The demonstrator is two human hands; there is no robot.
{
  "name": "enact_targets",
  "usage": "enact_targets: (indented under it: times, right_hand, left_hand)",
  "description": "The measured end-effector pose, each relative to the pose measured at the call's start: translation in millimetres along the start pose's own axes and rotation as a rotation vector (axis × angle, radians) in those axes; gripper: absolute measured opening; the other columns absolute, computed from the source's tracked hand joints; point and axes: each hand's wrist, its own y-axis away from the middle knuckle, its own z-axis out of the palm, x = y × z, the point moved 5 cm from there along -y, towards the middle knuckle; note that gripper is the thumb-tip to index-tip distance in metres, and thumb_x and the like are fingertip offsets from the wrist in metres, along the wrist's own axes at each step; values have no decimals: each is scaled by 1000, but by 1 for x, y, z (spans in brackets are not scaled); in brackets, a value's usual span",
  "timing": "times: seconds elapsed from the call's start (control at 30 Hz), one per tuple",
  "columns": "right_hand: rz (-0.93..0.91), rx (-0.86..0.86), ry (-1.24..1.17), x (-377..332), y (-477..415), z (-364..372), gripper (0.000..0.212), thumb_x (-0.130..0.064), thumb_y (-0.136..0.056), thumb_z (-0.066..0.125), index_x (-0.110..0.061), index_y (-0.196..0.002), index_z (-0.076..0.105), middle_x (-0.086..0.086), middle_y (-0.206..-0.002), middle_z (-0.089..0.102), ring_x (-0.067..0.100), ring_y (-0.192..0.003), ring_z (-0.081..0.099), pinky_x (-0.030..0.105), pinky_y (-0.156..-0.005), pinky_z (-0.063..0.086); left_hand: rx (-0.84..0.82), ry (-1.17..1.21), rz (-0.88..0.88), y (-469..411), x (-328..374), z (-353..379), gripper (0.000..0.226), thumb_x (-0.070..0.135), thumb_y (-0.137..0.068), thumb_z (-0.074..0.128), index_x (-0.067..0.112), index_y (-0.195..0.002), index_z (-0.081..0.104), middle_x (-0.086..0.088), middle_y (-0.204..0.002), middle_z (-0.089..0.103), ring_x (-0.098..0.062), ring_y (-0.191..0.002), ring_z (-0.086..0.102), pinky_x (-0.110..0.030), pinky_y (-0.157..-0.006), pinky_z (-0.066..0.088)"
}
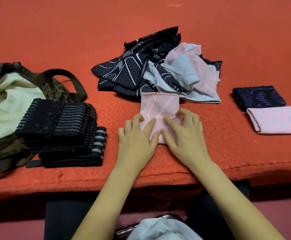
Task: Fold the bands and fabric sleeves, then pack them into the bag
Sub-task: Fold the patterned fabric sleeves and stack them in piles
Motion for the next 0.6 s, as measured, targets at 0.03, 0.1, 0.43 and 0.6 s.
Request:
enact_targets:
  times: [0.03,0.1,0.43,0.6]
  right_hand:
    - [18,-20,11,4,1,0,43,-43,-85,47,-17,-112,67,14,-117,52,25,-104,36,39,-79,42]
    - [46,-52,16,11,3,2,43,-42,-87,43,-18,-113,67,14,-116,52,25,-104,36,42,-78,43]
    - [-42,44,12,6,3,-1,32,-31,-89,46,-14,-106,68,10,-99,45,24,-88,35,40,-70,44]
    - [-83,-7,-96,5,3,3,34,-31,-90,44,-12,-107,68,10,-105,57,23,-101,42,40,-81,44]
  left_hand:
    - [-13,18,2,-1,0,-1,42,46,-88,40,29,-119,63,-5,-116,53,-24,-92,44,-36,-71,37]
    - [-53,82,8,-2,-3,-2,42,38,-89,37,29,-122,61,-4,-118,50,-25,-93,45,-35,-73,34]
    - [81,305,-98,0,-20,-7,26,12,-88,59,23,-110,68,-2,-103,48,-21,-91,41,-33,-76,29]
    - [-297,400,18,4,-26,-1,71,69,-73,41,37,-136,44,13,-112,27,-6,-101,30,-28,-93,25]
